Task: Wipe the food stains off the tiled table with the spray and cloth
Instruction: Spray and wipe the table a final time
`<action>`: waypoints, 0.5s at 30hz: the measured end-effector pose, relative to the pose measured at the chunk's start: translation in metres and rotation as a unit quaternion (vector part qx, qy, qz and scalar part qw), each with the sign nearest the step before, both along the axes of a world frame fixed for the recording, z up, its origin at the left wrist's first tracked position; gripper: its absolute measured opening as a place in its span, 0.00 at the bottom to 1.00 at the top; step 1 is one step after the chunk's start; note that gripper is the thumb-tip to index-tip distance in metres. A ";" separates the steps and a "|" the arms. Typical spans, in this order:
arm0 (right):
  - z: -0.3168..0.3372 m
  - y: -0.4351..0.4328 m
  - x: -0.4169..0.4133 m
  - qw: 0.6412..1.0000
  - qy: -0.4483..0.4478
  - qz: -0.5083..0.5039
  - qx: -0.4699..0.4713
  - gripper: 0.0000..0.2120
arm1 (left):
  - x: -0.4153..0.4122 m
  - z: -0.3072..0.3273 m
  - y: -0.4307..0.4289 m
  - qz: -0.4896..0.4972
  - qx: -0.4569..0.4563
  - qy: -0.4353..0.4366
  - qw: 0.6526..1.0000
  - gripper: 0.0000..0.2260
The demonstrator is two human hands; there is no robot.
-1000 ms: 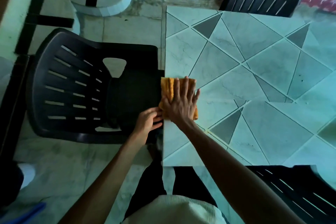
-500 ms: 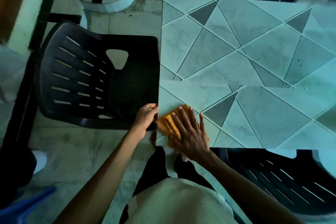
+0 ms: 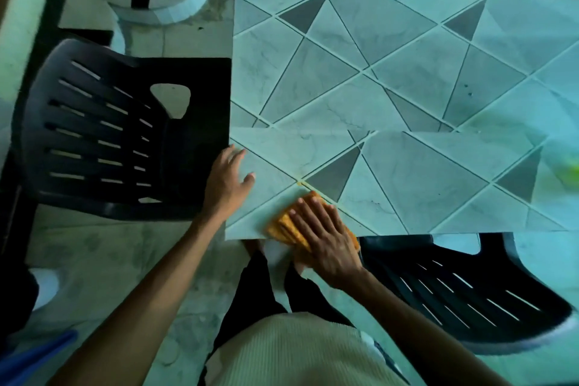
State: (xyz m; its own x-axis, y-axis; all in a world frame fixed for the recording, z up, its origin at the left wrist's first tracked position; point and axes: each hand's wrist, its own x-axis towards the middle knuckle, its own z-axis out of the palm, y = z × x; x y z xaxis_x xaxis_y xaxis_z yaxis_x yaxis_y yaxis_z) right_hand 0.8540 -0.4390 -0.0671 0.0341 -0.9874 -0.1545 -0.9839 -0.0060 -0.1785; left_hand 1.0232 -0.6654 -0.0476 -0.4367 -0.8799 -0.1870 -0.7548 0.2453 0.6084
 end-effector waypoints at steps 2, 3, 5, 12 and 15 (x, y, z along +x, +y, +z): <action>0.000 0.027 -0.043 0.997 0.020 -0.065 0.022 0.37 | -0.010 -0.007 0.003 -0.082 -0.024 -0.047 0.995 0.33; 0.001 0.038 -0.065 0.994 0.023 -0.101 0.033 0.35 | -0.014 -0.008 0.005 -0.096 -0.028 -0.059 0.993 0.35; 0.004 0.048 -0.095 0.986 0.017 -0.155 0.053 0.31 | -0.016 -0.011 0.008 -0.091 -0.031 -0.061 0.993 0.38; -0.002 -0.036 -0.082 0.948 -0.025 -0.314 0.055 0.35 | -0.015 -0.008 0.013 -0.082 -0.054 -0.077 0.992 0.38; 0.000 -0.106 -0.077 0.948 -0.052 -0.312 0.045 0.35 | -0.016 -0.007 0.013 -0.083 -0.052 -0.080 0.992 0.38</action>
State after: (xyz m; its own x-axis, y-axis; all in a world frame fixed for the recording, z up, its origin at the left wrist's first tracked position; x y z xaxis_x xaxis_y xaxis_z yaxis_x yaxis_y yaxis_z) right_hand 0.7772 -0.5452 -0.0675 -0.5324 -0.8034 -0.2667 -0.7681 0.5909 -0.2467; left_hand 1.0074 -0.6529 -0.0548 -0.5489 -0.8169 -0.1770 -0.7837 0.4293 0.4490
